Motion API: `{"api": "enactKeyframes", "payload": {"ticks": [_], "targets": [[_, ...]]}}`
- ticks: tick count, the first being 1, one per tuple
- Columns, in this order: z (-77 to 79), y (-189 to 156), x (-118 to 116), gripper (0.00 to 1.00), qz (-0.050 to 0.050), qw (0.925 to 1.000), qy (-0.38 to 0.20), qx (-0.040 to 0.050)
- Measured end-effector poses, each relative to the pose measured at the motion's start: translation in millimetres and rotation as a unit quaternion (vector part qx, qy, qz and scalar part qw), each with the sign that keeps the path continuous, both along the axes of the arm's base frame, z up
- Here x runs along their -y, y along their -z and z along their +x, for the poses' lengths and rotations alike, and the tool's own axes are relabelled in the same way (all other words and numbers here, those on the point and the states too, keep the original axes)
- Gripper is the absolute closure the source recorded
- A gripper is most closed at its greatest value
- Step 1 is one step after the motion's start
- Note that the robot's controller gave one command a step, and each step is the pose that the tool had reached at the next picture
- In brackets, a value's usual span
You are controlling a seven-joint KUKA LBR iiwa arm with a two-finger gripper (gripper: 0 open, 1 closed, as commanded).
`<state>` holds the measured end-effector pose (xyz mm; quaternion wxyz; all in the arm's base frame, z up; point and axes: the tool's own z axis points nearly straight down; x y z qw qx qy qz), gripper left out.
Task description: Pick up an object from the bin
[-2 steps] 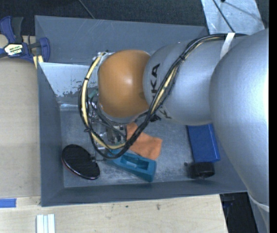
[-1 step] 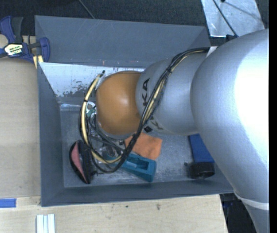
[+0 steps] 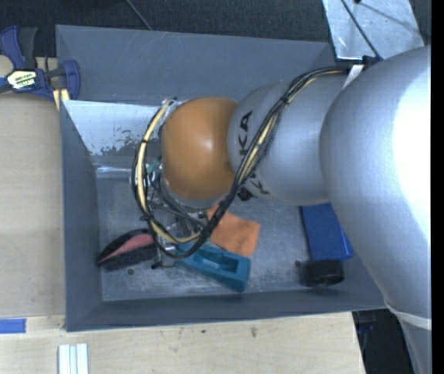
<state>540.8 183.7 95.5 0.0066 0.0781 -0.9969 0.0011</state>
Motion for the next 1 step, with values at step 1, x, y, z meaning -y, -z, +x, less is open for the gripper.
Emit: {"api": "enactKeyframes", "payload": {"ticks": [1], "targets": [[9.7, -30.0, 20.7, 0.0, 0.004, 0.9993, -0.035, 0.0116]]}}
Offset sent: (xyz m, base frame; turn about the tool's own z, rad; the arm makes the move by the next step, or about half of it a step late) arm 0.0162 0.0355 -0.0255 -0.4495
